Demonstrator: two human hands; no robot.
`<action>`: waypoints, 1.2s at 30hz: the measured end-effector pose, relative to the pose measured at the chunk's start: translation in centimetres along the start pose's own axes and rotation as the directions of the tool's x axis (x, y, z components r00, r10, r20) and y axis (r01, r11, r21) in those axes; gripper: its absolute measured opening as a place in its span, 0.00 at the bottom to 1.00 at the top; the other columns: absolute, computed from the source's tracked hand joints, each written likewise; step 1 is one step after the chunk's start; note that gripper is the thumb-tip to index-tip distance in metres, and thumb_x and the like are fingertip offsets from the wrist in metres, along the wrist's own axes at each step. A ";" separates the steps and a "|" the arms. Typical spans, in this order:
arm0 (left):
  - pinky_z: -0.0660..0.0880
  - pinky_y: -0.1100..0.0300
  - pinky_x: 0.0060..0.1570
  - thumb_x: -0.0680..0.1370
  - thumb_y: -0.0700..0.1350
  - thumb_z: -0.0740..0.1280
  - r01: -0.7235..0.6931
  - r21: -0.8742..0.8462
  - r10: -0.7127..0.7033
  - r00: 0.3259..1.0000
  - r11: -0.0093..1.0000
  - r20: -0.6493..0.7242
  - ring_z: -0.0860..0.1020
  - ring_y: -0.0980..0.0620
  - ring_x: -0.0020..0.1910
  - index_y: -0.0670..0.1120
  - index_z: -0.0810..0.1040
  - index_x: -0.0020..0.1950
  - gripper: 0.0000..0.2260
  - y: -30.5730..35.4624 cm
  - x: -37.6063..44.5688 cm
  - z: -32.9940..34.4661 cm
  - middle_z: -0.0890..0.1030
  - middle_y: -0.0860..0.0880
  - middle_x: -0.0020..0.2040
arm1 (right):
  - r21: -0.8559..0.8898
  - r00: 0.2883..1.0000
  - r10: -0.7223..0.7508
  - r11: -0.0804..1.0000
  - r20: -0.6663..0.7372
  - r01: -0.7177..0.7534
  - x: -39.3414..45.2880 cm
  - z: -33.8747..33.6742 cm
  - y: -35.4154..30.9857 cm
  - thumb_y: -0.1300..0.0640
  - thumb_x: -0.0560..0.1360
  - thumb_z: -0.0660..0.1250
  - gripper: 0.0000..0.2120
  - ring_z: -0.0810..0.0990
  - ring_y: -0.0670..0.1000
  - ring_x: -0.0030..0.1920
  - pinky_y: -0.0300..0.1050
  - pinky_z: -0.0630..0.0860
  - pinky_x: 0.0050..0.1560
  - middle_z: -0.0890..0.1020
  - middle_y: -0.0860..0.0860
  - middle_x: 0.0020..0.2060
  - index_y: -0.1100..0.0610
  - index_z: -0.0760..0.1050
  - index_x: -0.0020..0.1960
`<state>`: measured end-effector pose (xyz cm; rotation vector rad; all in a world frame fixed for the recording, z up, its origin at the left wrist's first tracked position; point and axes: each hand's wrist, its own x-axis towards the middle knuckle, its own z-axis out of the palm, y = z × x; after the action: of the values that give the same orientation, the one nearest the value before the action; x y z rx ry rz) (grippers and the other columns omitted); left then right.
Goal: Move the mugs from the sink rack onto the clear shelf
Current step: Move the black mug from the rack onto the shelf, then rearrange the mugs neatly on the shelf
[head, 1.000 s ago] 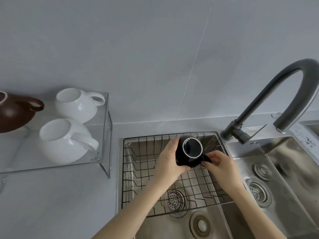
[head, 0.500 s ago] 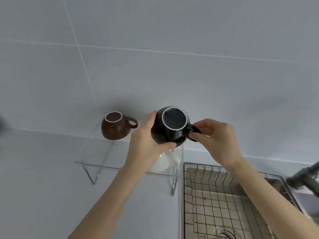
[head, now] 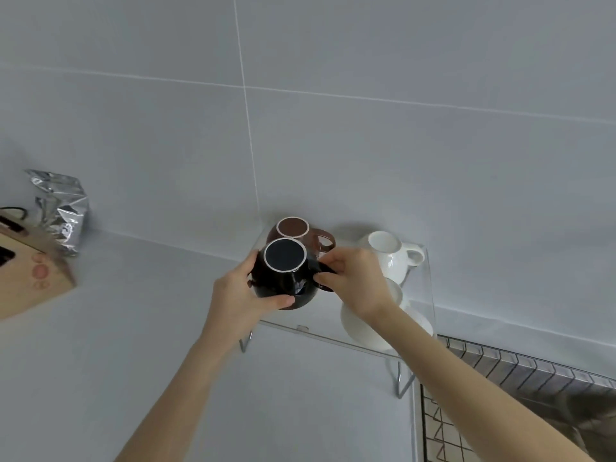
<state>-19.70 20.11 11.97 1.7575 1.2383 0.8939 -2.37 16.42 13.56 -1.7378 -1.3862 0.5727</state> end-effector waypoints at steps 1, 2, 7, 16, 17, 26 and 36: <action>0.69 0.81 0.41 0.52 0.47 0.76 0.004 0.007 -0.004 1.000 1.000 0.009 0.75 0.75 0.42 0.71 0.69 0.45 0.30 -0.5 0.2 -0.1 0.78 0.75 0.38 | -0.011 1.000 0.002 1.000 0.004 -0.002 0.0 0.4 0.0 0.64 0.64 0.70 0.04 0.82 0.61 0.40 0.60 0.79 0.45 0.85 0.59 0.37 0.60 0.79 0.39; 0.69 0.79 0.43 0.52 0.48 0.76 0.009 0.009 -0.009 1.000 1.000 0.024 0.76 0.72 0.44 0.69 0.71 0.48 0.30 -0.9 0.4 -0.2 0.80 0.71 0.39 | -0.027 1.000 0.005 1.000 0.007 -0.005 0.0 0.8 0.1 0.64 0.65 0.70 0.04 0.82 0.61 0.41 0.59 0.80 0.46 0.85 0.58 0.37 0.59 0.79 0.39; 0.71 0.68 0.51 0.54 0.43 0.80 0.016 0.052 -0.020 0.997 0.999 0.076 0.79 0.54 0.51 0.54 0.74 0.58 0.34 -2.1 0.7 -1.0 0.82 0.54 0.50 | -0.075 0.999 0.024 0.997 0.033 -0.021 0.0 2.1 0.3 0.63 0.66 0.69 0.04 0.82 0.60 0.41 0.57 0.80 0.46 0.85 0.58 0.38 0.58 0.80 0.40; 0.75 0.54 0.57 0.53 0.51 0.75 0.055 0.140 -0.062 0.997 0.989 0.048 0.79 0.49 0.51 0.52 0.74 0.58 0.33 -2.9 0.4 -1.2 0.83 0.49 0.50 | -0.105 0.996 0.056 0.993 0.070 -0.048 0.1 3.2 0.5 0.63 0.67 0.69 0.05 0.81 0.58 0.43 0.54 0.79 0.48 0.86 0.57 0.40 0.59 0.80 0.43; 0.75 0.54 0.56 0.53 0.51 0.76 0.054 0.147 -0.062 0.997 0.988 0.049 0.79 0.49 0.51 0.51 0.74 0.58 0.33 -2.8 0.4 -1.2 0.83 0.49 0.50 | -0.111 0.996 0.054 0.993 0.069 -0.046 0.1 3.1 0.5 0.63 0.67 0.69 0.05 0.81 0.58 0.43 0.54 0.79 0.47 0.86 0.57 0.41 0.59 0.80 0.43; 0.74 0.56 0.56 0.59 0.44 0.79 0.072 0.169 -0.084 0.994 0.983 0.066 0.78 0.48 0.53 0.51 0.72 0.60 0.31 -2.9 0.5 -0.8 0.82 0.49 0.52 | -0.163 0.995 0.036 0.986 0.097 -0.020 0.2 3.2 0.6 0.63 0.69 0.67 0.06 0.80 0.58 0.45 0.54 0.78 0.49 0.84 0.58 0.44 0.59 0.79 0.46; 0.65 0.60 0.63 0.69 0.52 0.71 0.106 0.143 -0.121 0.988 0.984 0.100 0.74 0.52 0.63 0.45 0.70 0.66 0.28 1.3 5.6 -4.1 0.75 0.46 0.66 | -0.247 0.998 0.028 0.969 0.050 -0.015 6.1 -1.7 -1.0 0.65 0.74 0.56 0.15 0.77 0.56 0.55 0.40 0.69 0.52 0.81 0.58 0.56 0.60 0.77 0.56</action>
<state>-21.26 26.07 15.49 1.7968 1.3414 0.6527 0.12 21.67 16.18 -1.9480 -1.5302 0.4764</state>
